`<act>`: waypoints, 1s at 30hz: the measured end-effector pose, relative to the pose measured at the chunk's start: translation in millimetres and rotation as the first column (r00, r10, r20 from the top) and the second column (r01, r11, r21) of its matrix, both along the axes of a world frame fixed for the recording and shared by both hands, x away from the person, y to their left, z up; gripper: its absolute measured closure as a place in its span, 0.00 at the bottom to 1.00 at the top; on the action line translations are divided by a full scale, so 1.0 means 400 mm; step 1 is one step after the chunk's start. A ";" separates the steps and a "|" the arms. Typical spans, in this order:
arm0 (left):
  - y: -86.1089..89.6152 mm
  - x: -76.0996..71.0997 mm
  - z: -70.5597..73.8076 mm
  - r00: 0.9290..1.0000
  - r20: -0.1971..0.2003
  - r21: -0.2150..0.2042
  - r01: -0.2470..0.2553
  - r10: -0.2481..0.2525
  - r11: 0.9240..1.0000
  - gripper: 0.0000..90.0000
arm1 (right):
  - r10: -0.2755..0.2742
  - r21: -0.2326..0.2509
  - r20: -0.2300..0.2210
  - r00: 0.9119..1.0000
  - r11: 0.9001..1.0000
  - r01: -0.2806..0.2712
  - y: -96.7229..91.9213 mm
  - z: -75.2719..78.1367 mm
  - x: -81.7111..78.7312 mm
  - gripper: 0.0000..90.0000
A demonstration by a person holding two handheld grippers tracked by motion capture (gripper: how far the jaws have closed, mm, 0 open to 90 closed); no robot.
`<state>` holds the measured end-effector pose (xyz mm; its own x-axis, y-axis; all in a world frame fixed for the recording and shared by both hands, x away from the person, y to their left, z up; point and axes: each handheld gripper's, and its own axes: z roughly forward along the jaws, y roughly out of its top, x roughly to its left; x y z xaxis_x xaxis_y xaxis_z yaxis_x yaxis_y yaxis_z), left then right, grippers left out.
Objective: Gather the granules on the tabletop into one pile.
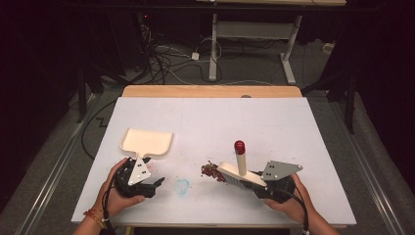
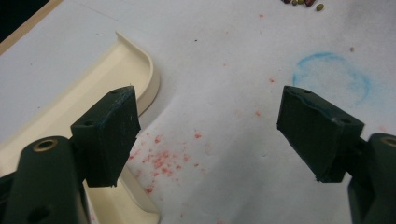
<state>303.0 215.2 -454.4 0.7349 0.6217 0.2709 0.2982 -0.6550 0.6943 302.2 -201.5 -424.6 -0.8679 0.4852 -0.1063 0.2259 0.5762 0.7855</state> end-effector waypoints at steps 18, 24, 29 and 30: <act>-0.001 -0.003 0.000 1.000 -0.002 0.003 0.001 -0.001 1.000 0.23 | 0.103 0.040 -0.019 0.995 0.994 -0.102 -0.051 0.017 -0.069 0.74; -0.002 0.000 -0.001 1.000 -0.007 0.002 0.005 -0.005 1.000 0.23 | 0.060 0.024 -0.028 0.998 0.998 -0.060 -0.042 -0.012 -0.035 0.75; -0.006 0.000 -0.001 1.000 -0.006 0.002 0.010 -0.010 1.000 0.23 | 0.029 0.041 -0.005 1.000 0.999 -0.028 -0.009 -0.013 0.006 0.75; -0.005 -0.001 -0.001 1.000 -0.005 0.002 0.011 -0.011 1.000 0.23 | 0.033 0.041 0.000 0.999 0.999 -0.033 -0.002 -0.012 0.013 0.75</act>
<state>302.8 213.1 -454.7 0.7432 0.6129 0.2684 0.2946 -0.6599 0.6911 307.3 -202.2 -429.4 -0.8838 0.4600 -0.0858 0.2081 0.5505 0.8085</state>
